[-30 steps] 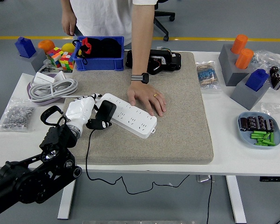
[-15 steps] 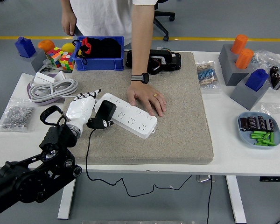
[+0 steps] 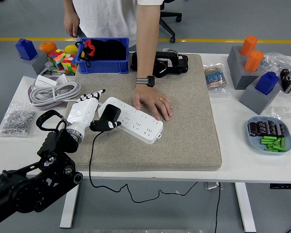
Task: Press the white button,pick up the black plug,place it near the board,insert it into the board
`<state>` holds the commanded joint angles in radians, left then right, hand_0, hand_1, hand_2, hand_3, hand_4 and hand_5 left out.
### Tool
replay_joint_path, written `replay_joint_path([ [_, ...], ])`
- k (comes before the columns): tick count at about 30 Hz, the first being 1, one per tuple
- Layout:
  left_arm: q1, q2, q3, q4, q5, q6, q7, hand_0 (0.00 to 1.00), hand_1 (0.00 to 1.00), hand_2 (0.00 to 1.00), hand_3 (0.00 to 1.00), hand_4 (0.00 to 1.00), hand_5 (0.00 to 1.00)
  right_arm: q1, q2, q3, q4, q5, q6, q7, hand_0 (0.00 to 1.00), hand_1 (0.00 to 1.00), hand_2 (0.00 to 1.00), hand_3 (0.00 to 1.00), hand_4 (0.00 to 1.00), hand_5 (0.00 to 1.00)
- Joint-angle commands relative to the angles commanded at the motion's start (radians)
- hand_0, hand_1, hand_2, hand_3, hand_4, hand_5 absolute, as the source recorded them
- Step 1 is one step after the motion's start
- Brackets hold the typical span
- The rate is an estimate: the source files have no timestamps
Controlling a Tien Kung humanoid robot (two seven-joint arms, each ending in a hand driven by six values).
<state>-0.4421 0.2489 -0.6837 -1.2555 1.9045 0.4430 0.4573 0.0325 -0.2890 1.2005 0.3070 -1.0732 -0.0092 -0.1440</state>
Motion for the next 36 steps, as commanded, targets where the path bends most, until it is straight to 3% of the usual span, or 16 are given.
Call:
replay_joint_path([
  [2,0.017,0.015,-0.011,-0.019,-0.012,0.041,-0.069,0.998,0.998,0.998,0.995,0.998,0.519,-0.001,0.000,0.002,-0.001,-0.001,0.000,0.000,0.635,0.639,0.615,0.597,0.669,0.446],
  [6,0.045,0.042,-0.030,-0.046,-0.070,0.081,-0.207,0.998,0.998,0.998,0.995,0.998,0.519,-0.001,-0.001,0.005,-0.002,-0.002,0.000,0.000,0.635,0.639,0.615,0.597,0.669,0.446],
  [7,0.056,0.051,-0.037,-0.051,-0.088,0.093,-0.245,0.998,0.998,0.950,0.913,0.998,0.591,-0.001,-0.001,0.005,-0.001,-0.002,0.000,0.000,0.634,0.638,0.615,0.597,0.669,0.446],
  [8,0.067,0.060,-0.044,-0.055,-0.109,0.097,-0.294,0.998,0.998,0.950,0.913,0.998,0.591,-0.001,-0.002,0.006,0.000,-0.002,0.000,0.000,0.634,0.638,0.615,0.597,0.669,0.446],
  [12,0.096,0.088,-0.060,-0.053,-0.171,0.084,-0.435,0.998,0.998,0.950,0.913,0.998,0.591,0.000,-0.002,0.008,0.001,-0.002,0.000,0.001,0.634,0.638,0.615,0.597,0.669,0.446],
  [13,0.102,0.096,-0.063,-0.050,-0.186,0.076,-0.478,0.963,0.918,0.806,0.805,0.805,0.580,0.000,-0.002,0.007,0.001,-0.001,0.000,0.001,0.634,0.638,0.616,0.597,0.669,0.446],
  [15,0.113,0.107,-0.066,-0.046,-0.197,0.051,-0.521,0.963,0.918,0.806,0.805,0.805,0.580,0.000,-0.003,0.007,0.000,-0.001,0.000,0.001,0.634,0.638,0.616,0.597,0.669,0.446],
  [22,0.131,0.128,-0.065,-0.027,-0.174,-0.007,-0.495,0.966,0.919,0.813,0.809,0.772,0.611,0.002,-0.006,0.001,0.000,0.000,0.000,0.001,0.634,0.638,0.615,0.597,0.669,0.446],
  [24,0.129,0.128,-0.061,-0.022,-0.162,-0.013,-0.487,0.966,0.919,0.813,0.809,0.772,0.611,0.004,-0.006,0.000,0.000,0.001,0.000,0.001,0.634,0.638,0.615,0.597,0.669,0.446],
  [25,0.128,0.128,-0.060,-0.021,-0.154,-0.016,-0.482,0.986,0.953,0.871,0.850,0.776,0.616,0.004,-0.006,-0.001,0.000,0.002,0.000,0.001,0.633,0.638,0.615,0.598,0.670,0.446],
  [36,0.117,0.125,-0.037,-0.014,-0.124,-0.022,-0.463,0.991,0.963,0.886,0.861,0.766,0.647,0.004,-0.010,-0.007,0.000,0.004,0.000,0.001,0.634,0.638,0.615,0.597,0.670,0.447],
])
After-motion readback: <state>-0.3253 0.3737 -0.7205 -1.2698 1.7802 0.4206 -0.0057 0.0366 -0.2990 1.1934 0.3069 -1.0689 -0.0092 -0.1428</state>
